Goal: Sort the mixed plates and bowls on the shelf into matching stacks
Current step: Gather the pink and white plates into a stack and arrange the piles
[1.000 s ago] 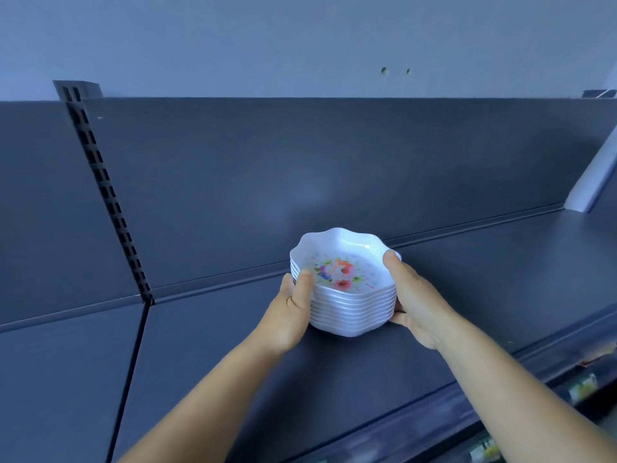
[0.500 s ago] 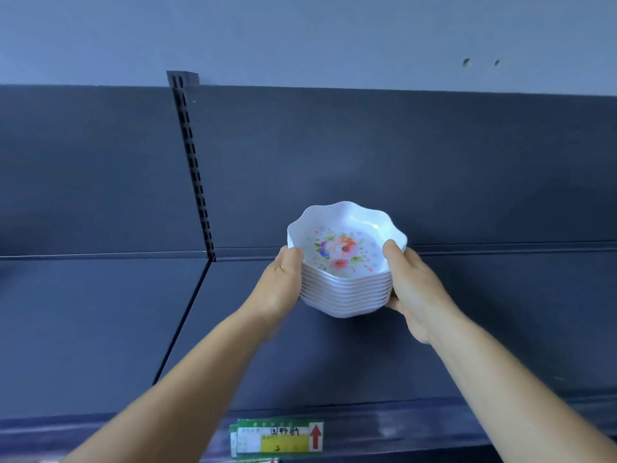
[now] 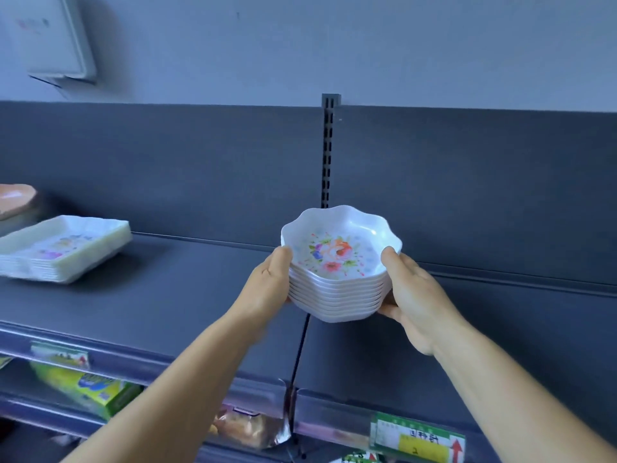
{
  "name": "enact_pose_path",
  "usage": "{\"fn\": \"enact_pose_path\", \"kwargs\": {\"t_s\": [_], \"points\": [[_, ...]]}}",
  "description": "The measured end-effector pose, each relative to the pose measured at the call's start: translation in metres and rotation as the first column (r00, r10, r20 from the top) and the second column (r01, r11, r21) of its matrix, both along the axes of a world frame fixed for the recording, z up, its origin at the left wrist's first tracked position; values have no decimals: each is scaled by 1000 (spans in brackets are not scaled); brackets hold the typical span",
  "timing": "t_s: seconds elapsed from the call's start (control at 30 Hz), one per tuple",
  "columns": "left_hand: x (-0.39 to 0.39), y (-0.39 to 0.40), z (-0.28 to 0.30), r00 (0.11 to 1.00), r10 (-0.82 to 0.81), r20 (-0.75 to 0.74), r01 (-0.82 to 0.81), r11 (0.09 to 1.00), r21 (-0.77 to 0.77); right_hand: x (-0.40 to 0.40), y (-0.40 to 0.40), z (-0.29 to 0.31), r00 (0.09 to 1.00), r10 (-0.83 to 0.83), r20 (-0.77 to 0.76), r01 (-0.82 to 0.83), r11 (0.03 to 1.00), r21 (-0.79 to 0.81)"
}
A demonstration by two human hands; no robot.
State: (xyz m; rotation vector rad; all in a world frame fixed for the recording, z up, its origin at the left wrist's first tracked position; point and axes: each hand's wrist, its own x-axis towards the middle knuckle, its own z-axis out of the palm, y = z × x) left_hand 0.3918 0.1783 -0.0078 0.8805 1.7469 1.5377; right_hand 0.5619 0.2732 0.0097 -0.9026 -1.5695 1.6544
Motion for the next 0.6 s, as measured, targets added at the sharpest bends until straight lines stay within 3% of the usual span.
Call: {"fn": "enact_pose_path", "kwargs": {"t_s": [0.6], "points": [[-194, -125, -4, 999, 17, -48, -16, 1000, 25, -200, -120, -10, 999, 9, -39, -12, 997, -82]]}}
